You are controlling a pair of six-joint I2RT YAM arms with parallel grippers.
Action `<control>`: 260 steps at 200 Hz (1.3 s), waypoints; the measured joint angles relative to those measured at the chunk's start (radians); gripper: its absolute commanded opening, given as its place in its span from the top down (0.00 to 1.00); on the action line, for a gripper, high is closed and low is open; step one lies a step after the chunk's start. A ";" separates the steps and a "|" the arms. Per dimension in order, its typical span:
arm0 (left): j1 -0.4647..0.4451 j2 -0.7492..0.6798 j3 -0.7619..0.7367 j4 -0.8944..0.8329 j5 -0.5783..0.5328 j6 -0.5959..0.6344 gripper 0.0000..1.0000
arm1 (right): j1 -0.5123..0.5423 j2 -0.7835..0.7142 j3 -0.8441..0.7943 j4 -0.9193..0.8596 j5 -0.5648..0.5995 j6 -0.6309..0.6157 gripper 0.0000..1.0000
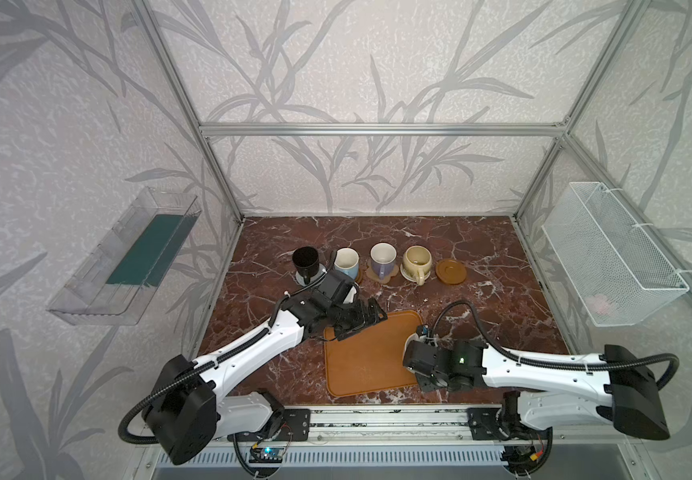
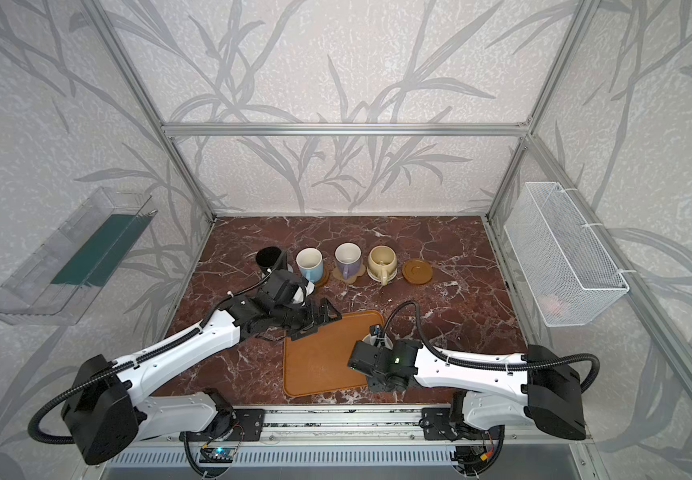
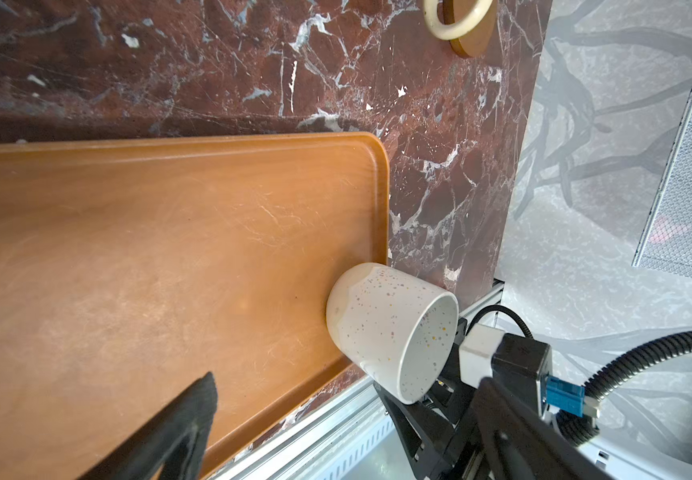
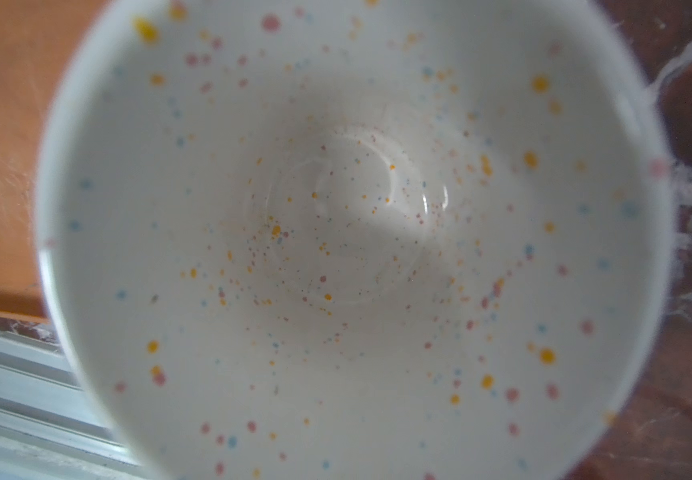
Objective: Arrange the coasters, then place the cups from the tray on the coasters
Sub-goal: 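Lower the right gripper into the white speckled mug on the tray and grasp it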
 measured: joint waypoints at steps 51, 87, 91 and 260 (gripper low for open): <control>-0.013 -0.020 -0.024 0.031 -0.017 -0.024 0.01 | 0.000 0.010 0.000 0.002 0.000 -0.010 0.64; -0.016 -0.021 -0.038 0.048 -0.027 -0.035 0.01 | 0.000 0.011 -0.002 0.010 0.003 -0.018 0.70; -0.016 -0.021 -0.039 0.050 -0.027 -0.035 0.01 | 0.000 0.011 -0.002 0.011 0.004 -0.019 0.70; -0.020 -0.011 -0.039 0.121 -0.032 -0.069 0.01 | 0.000 0.006 -0.003 0.012 0.037 -0.051 0.93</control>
